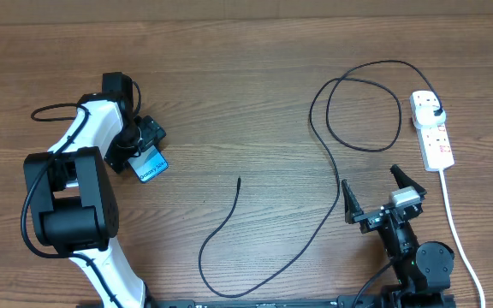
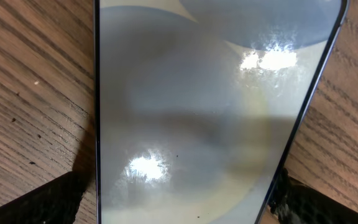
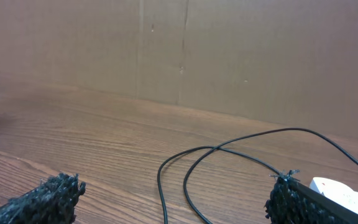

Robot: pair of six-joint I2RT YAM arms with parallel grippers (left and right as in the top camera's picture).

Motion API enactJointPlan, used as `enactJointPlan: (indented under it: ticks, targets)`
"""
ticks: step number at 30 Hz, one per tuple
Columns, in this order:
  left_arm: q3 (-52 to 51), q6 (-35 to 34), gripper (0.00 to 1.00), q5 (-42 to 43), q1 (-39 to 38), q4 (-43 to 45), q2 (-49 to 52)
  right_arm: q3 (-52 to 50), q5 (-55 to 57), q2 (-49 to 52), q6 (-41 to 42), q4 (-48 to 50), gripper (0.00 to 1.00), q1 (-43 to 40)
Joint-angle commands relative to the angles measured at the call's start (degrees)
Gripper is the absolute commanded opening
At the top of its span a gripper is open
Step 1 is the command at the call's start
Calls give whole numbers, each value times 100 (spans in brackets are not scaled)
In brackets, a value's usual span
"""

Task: Plug charger to phone and switch on socket

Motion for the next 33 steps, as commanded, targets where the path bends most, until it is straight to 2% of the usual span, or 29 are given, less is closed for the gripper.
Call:
enactJointPlan:
  ticks: [1, 16, 26, 33]
  targets:
    - [-52, -79, 100, -146, -11, 0, 122, -61, 33, -48, -24, 28, 100, -37]
    - [-52, -79, 100, -144, -11, -2, 122, -61, 33, -48, -24, 28, 100, -37]
    - [-52, -76, 93, -144, -11, -4, 122, -61, 33, -48, -24, 28, 100, -37]
    - [-52, -74, 92, -142, -11, -7, 122, -61, 33, -48, -24, 28, 100, -37]
